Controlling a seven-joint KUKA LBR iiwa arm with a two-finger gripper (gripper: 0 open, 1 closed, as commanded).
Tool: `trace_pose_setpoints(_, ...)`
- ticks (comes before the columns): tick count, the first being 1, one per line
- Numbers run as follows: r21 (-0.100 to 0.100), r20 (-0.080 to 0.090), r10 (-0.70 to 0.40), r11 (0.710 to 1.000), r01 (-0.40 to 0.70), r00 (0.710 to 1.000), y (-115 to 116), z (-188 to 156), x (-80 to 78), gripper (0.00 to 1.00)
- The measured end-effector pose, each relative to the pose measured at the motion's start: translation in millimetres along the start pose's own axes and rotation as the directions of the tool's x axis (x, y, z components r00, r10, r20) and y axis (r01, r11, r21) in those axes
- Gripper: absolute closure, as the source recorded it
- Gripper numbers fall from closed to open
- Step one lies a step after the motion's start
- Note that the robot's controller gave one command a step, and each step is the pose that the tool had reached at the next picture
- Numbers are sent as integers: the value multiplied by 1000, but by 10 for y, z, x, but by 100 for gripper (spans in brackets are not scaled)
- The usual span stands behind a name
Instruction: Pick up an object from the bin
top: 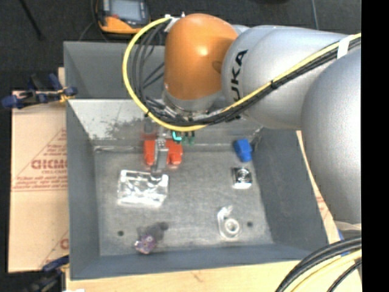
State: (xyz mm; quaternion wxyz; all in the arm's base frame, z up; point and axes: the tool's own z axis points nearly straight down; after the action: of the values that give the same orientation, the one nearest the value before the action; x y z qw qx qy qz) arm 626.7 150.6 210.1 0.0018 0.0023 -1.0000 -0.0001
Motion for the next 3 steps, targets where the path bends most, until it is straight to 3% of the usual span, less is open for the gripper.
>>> trace_pose_setpoints(1,2,3,-358,934,358,934,-30,1238,517,0)
trace_pose_setpoints(2,3,5,-520,854,520,854,138,1396,191,0)
trace_pose_setpoints(3,2,9,-516,857,516,857,142,1378,182,100)
